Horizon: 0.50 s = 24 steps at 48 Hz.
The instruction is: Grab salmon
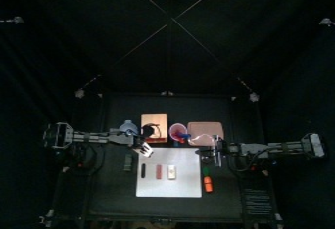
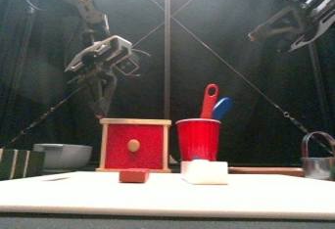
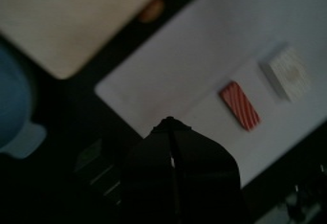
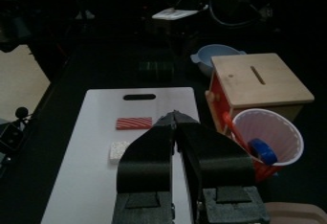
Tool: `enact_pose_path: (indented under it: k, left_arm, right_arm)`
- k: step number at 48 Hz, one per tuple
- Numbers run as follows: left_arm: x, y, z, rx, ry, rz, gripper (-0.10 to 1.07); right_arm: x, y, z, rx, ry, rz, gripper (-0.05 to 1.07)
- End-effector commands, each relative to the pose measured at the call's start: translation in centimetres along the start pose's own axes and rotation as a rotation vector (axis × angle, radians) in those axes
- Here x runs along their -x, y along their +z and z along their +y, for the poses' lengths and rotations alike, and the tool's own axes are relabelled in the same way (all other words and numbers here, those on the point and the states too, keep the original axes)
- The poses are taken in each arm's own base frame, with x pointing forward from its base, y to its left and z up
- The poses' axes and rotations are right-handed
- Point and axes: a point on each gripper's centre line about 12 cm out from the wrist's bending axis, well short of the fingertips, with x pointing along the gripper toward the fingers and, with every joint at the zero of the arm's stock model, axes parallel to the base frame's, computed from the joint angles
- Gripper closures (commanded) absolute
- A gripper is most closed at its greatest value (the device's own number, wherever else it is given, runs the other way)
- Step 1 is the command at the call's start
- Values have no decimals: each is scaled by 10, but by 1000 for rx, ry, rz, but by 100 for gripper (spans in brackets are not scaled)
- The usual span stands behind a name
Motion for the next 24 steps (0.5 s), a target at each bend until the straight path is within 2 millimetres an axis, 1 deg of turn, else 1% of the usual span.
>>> enact_pose_path:
  k: [1,8,12,17,24]
  left_arm:
    - [7,-2,-14,11,11,-59,75]
    - [-1,-16,-26,134,20,-52,74]
    - [-7,-20,-36,180,22,-42,70]
    - [-18,-21,-48,202,32,-35,66]
    - [-28,-16,-66,212,31,-30,57]
  right_arm:
    - [-1,2,-1,-4,-7,-3,101]
    - [-1,0,-2,-4,-8,11,101]
    - [-1,-2,-2,-4,-8,19,101]
    - [-1,-5,-2,-5,-9,25,101]
    - [0,-6,-3,-7,-14,28,101]
